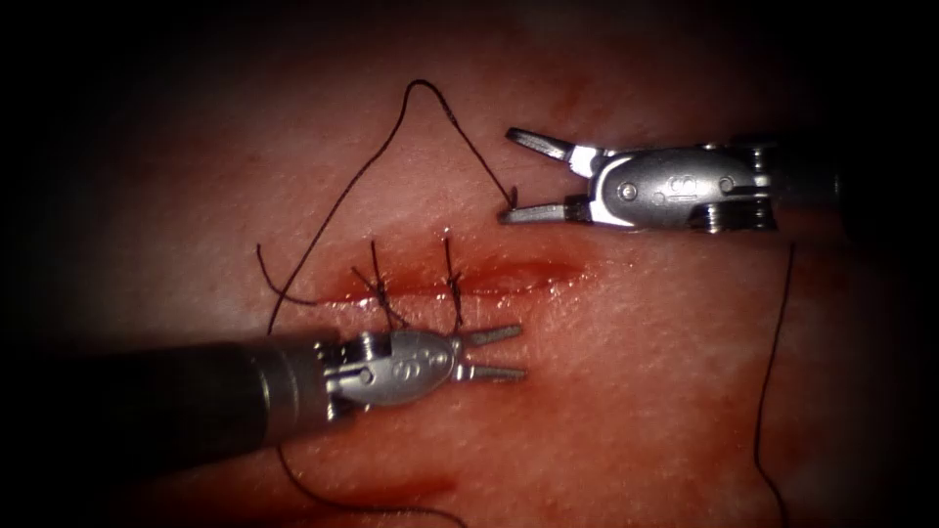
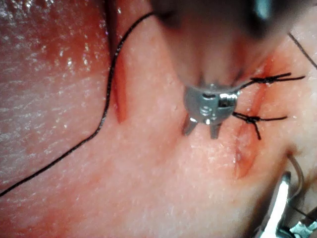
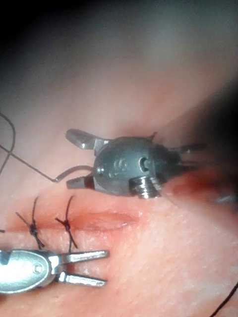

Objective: Wound Closure
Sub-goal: Push needle through tissue above incision with right hand

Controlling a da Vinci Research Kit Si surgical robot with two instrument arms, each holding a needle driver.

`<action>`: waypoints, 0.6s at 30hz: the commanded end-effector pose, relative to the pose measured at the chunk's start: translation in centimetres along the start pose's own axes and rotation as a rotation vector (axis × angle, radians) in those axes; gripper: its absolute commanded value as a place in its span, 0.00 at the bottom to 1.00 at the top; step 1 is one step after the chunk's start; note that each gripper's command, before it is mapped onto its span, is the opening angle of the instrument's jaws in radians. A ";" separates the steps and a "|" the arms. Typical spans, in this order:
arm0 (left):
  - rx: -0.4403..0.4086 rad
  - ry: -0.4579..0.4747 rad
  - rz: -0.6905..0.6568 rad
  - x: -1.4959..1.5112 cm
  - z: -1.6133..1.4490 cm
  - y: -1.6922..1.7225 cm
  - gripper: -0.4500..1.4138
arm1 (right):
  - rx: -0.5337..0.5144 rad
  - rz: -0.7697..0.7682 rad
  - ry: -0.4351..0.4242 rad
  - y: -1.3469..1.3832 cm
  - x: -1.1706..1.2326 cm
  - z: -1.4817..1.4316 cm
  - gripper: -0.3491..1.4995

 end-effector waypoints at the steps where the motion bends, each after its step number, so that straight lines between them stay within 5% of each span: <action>1: 0.000 0.001 0.001 -0.01 0.06 0.00 0.34 | -0.008 -0.009 -0.002 -0.02 -0.02 0.15 0.93; 5: 0.000 0.001 0.001 -0.01 0.06 0.00 0.34 | -0.007 -0.012 -0.010 -0.05 -0.03 0.20 0.87; 6: 0.000 0.001 0.001 -0.01 0.06 0.00 0.34 | -0.004 -0.014 -0.016 -0.05 -0.03 0.20 0.79; 7: -0.001 0.001 0.001 -0.01 0.06 0.00 0.34 | -0.002 -0.015 -0.018 -0.06 -0.03 0.20 0.65; 8: -0.001 0.001 0.001 -0.01 0.06 0.00 0.34 | 0.041 0.012 -0.053 -0.07 -0.03 0.19 0.13; 9: -0.001 0.001 0.001 -0.01 0.05 0.00 0.34 | 0.063 0.114 -0.081 -0.07 -0.03 0.19 0.00; 12: -0.001 0.001 0.001 -0.01 0.05 0.00 0.34 | 0.081 0.332 -0.139 -0.05 -0.04 0.20 0.00; 18: -0.001 0.001 0.001 -0.01 0.06 0.01 0.34 | 0.130 0.443 -0.115 0.05 -0.07 0.28 0.00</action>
